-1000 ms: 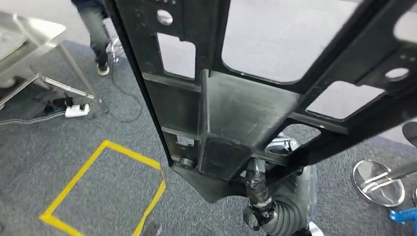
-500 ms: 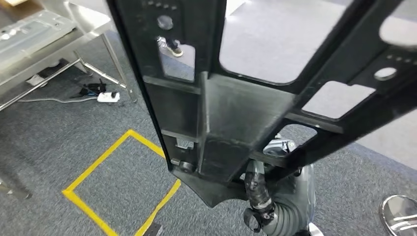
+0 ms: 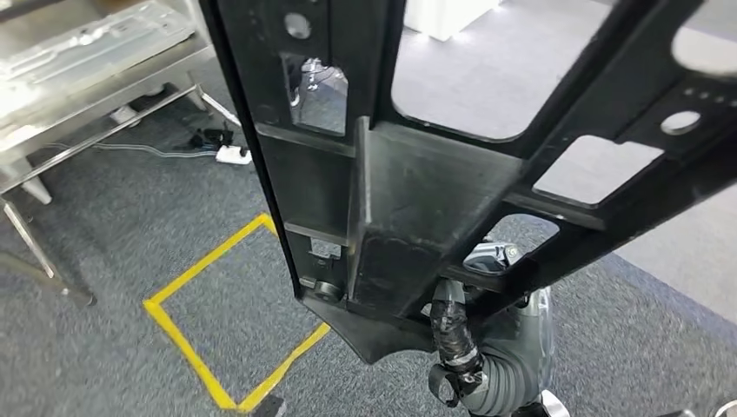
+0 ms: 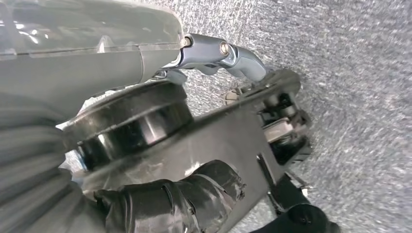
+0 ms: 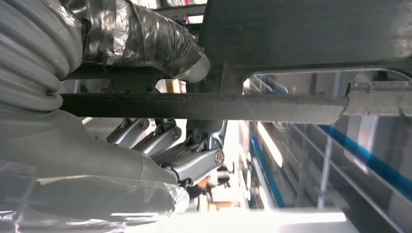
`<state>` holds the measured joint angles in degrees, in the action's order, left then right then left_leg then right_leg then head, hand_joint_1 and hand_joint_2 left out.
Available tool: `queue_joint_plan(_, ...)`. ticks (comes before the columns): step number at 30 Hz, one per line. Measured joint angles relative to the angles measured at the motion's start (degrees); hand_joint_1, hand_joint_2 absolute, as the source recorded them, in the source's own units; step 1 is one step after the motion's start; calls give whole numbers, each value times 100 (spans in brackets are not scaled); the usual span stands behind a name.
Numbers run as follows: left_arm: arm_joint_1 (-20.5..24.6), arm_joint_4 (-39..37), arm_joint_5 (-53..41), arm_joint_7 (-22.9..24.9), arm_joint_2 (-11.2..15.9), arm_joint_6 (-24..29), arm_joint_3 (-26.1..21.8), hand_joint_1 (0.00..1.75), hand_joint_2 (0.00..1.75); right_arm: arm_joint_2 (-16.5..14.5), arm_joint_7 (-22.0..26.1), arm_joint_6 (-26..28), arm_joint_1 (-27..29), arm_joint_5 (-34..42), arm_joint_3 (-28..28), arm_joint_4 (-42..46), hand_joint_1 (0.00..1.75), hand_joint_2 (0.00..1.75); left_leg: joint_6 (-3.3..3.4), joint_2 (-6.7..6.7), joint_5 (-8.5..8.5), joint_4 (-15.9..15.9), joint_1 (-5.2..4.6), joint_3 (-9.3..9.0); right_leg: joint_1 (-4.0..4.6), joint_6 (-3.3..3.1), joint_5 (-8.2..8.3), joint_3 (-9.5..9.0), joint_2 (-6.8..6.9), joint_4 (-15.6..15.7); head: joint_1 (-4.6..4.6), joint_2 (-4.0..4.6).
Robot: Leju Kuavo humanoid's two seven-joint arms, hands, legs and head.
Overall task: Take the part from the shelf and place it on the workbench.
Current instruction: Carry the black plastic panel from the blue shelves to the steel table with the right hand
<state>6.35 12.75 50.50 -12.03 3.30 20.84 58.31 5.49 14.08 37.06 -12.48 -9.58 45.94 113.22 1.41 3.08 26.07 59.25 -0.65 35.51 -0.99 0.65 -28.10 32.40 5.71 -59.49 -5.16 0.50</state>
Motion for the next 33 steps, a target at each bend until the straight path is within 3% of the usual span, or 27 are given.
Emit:
queue_joint_plan(2,-3,-1,-3,28,0,0,0,0,175,-5,4,-13,-6,36,0,1,175,175,37,-109,-26,-43,-10,-17,8,71,-4,-35,86,46,-3,0)
queue_joint_plan(4,-29,-2,-8,63,1,-1,0,0,175,-9,27,-60,-19,153,0,2,175,175,85,-223,-75,-143,25,-81,-2,127,-89,-32,-64,-33,6,0)
queue_joint_plan(5,-32,-4,-11,85,2,-2,0,0,175,-11,53,-95,-25,234,0,3,175,175,111,-279,-100,-191,48,-122,-5,144,-209,48,-213,-223,17,0)
queue_joint_plan(7,-16,-9,-15,116,1,-2,0,0,175,-10,100,-156,-24,361,0,0,175,175,145,-399,-117,-217,68,-131,-14,147,-548,399,-483,-936,38,0)
queue_joint_plan(8,-7,-10,-16,126,-1,-3,0,0,175,-8,114,-176,-20,401,0,-4,175,175,154,-470,-117,-213,67,-129,-11,149,-662,598,-528,-1293,47,0)
queue_joint_plan(9,-5,-10,-16,131,-4,-4,0,0,175,-6,117,-189,-16,423,0,-9,175,175,156,-548,-111,-207,65,-131,-9,151,-676,733,-547,-1503,51,0)
queue_joint_plan(10,-8,-10,-16,135,-6,-6,0,0,175,-4,120,-197,-16,434,0,-14,175,175,154,-629,-103,-195,65,-134,-11,153,-570,766,-558,-1488,53,0)
queue_joint_plan(11,-11,-11,-16,142,-6,-7,0,0,175,-3,123,-201,-17,437,0,-16,175,175,146,-715,-90,-174,69,-138,-18,152,-368,694,-577,-1255,53,0)
queue_joint_plan(13,-12,-12,-17,152,-6,-6,0,0,175,-2,131,-203,-21,438,0,-18,175,175,107,-873,-45,-100,70,-120,-51,146,26,387,-777,-486,57,0)
queue_joint_plan(15,-3,-12,-23,162,-5,-9,0,0,175,-2,148,-206,-22,437,0,-19,175,175,48,-1006,-12,-31,71,-62,-71,125,135,198,-966,-56,57,0)
queue_joint_plan(17,-13,-13,-31,170,-4,-13,0,0,175,-3,172,-209,-25,437,0,-20,175,175,-20,-1118,-13,-26,93,-11,-57,71,111,164,-923,-19,57,0)
queue_joint_plan(18,-28,-15,-34,173,0,-14,0,0,175,-6,181,-209,-30,437,0,-20,175,175,-50,-1094,-6,-11,100,1,-56,35,118,143,-860,1,58,0)
queue_joint_plan(19,-38,-16,-35,176,2,-14,0,0,175,-11,190,-209,-33,437,1,-20,175,175,-82,-983,36,57,97,35,-61,1,123,115,-795,26,39,0)
queue_joint_plan(22,-15,-20,-46,184,7,-10,0,0,175,-25,202,-209,-36,435,2,-22,175,175,-167,-493,404,819,100,414,-62,-78,102,37,-565,70,-16,0)
queue_joint_plan(24,8,-21,-54,185,7,-15,0,0,175,-24,203,-209,-32,436,2,-34,175,175,-209,-407,581,1373,132,716,-52,-99,73,14,-398,66,-18,0)
queue_joint_plan(25,8,-21,-54,184,7,-19,0,0,175,-24,203,-209,-31,437,2,-41,175,175,-221,-386,535,1413,143,746,-52,-96,58,5,-322,62,-20,0)
queue_joint_plan(26,2,-21,-53,180,7,-22,0,0,175,-24,203,-209,-30,437,2,-47,175,175,-223,-356,401,1254,151,669,-54,-87,42,-7,-254,58,-20,0)
queue_joint_plan(28,-8,-21,-51,150,7,-27,0,0,175,-24,203,-209,-31,438,2,-50,175,175,-192,-162,65,527,128,281,-48,-50,1,-47,-131,54,-22,0)
queue_joint_plan(30,4,-21,-49,98,7,-42,0,0,175,-24,202,-209,-33,439,2,-50,175,175,-130,5,-58,33,77,21,-24,9,-33,-83,-29,60,-14,0)
queue_joint_plan(31,11,-21,-46,76,7,-53,0,0,175,-25,202,-209,-33,440,2,-50,175,175,-101,17,-31,-15,50,9,-11,41,-41,-96,18,72,-10,0)
queue_joint_plan(33,1,-21,-37,39,7,-74,0,0,175,-26,203,-210,-34,444,2,-49,175,175,-40,-115,-45,-49,54,3,-6,115,-86,-130,103,108,-4,0)
